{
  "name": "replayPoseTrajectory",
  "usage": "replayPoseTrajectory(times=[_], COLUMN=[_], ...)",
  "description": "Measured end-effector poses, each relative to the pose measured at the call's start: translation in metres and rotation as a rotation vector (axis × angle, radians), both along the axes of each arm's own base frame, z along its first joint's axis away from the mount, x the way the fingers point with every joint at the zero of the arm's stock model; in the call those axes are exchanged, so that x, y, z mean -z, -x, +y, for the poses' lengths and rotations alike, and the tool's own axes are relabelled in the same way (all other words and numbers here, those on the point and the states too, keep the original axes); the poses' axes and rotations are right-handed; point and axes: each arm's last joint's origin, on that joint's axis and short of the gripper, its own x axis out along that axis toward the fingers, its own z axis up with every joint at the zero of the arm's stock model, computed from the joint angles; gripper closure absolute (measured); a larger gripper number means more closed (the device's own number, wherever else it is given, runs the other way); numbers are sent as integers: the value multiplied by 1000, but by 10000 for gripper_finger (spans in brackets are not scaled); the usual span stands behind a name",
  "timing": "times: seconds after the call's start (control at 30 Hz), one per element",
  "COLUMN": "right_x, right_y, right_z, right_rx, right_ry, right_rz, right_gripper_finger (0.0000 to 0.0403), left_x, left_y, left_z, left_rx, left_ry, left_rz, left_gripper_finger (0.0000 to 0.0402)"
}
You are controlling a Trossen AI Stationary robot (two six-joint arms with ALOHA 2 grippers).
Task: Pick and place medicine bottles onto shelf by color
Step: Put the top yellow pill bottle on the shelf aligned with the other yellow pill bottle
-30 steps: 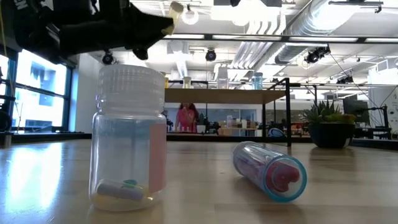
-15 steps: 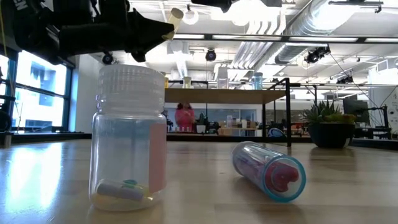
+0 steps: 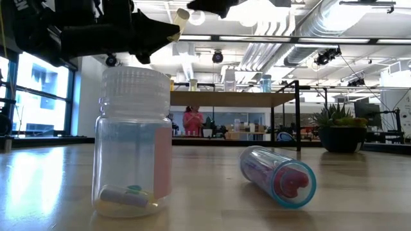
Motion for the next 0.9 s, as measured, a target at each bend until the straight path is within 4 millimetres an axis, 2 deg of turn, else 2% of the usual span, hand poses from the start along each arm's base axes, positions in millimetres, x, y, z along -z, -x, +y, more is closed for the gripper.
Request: replayPoseTrajectory(times=[0.23, 0.57, 0.9], right_x=[18, 21, 21], right_y=[-15, -17, -17], right_z=[-2, -2, -2], right_rx=[31, 25, 17], right_ry=[8, -22, -25], right_rz=[28, 30, 32], right_gripper_finger=[187, 188, 233], left_x=[0, 0, 0], left_y=[0, 0, 0], left_z=[0, 0, 1], left_rx=[0, -3, -39], left_ry=[1, -12, -43], left_rz=[3, 5, 10], left_gripper_finger=[314, 314, 314])
